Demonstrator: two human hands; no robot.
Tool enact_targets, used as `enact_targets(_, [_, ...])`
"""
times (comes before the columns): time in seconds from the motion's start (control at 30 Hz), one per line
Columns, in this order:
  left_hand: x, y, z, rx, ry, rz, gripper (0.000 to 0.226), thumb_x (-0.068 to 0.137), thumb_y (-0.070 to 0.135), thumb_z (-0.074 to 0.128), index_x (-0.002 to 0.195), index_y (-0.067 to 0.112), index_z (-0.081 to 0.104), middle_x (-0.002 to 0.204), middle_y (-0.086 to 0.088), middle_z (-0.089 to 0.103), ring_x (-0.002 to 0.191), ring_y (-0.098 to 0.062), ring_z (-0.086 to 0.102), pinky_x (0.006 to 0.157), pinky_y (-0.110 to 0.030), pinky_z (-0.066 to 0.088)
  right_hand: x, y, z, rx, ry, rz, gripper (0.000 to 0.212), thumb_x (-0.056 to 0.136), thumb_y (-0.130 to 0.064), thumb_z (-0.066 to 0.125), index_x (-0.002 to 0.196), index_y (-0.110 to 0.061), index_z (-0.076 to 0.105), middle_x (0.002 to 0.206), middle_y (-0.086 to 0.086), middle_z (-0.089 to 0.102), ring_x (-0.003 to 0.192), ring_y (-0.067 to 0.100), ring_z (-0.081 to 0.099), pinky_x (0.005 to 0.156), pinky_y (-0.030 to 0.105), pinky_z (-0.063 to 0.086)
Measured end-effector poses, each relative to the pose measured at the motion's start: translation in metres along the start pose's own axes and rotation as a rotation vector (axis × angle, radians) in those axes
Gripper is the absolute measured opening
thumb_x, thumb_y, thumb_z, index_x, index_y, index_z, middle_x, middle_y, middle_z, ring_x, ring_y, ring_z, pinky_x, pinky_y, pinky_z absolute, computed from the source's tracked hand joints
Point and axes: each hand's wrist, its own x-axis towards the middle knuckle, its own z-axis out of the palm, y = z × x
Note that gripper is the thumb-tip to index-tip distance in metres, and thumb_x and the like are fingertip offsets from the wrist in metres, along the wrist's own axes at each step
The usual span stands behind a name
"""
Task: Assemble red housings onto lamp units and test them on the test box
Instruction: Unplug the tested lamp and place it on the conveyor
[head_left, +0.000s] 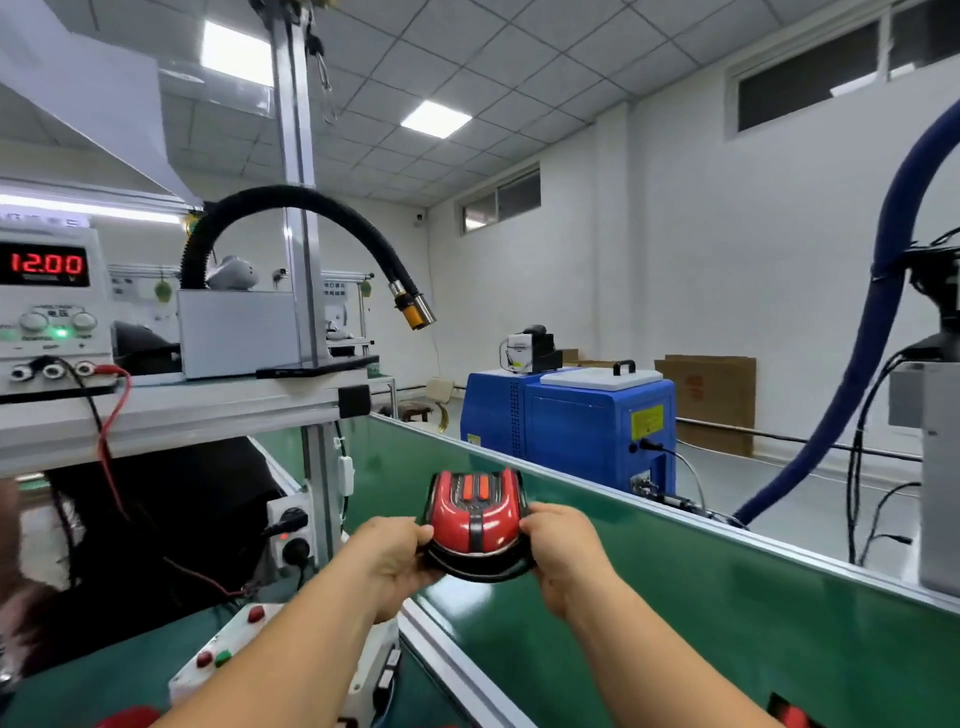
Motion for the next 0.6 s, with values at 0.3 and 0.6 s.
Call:
enact_targets(0.3, [-0.030, -0.032, 0.026, 0.050, -0.254, 0.051, 0.033, 0.102, 0.001, 0.040, 0.091, 0.012, 0.069, 0.072, 0.001, 0.075, 0.065, -0.010, 0.066, 0.054, -0.024, 0.054, -0.070, -0.012, -0.052, -0.106, 0.164, -0.159, 0.044, 0.086, 0.011, 0.043, 0.108, -0.021, 0.065, 0.089, 0.004, 0.071, 0.080, 0.013, 0.068, 0.065, 0.022, 0.057])
enact_targets(0.6, [-0.103, -0.061, 0.098, 0.139, -0.551, 0.070, 0.026, 0.100, 0.003, 0.047, 0.093, 0.012, 0.071, 0.073, 0.004, 0.074, 0.070, -0.008, 0.064, 0.063, -0.023, 0.048, -0.161, -0.022, -0.154, -0.208, 0.403, -0.232, 0.033, 0.092, 0.000, 0.049, 0.111, -0.017, 0.070, 0.103, 0.002, 0.070, 0.095, 0.012, 0.066, 0.093, 0.037, 0.054])
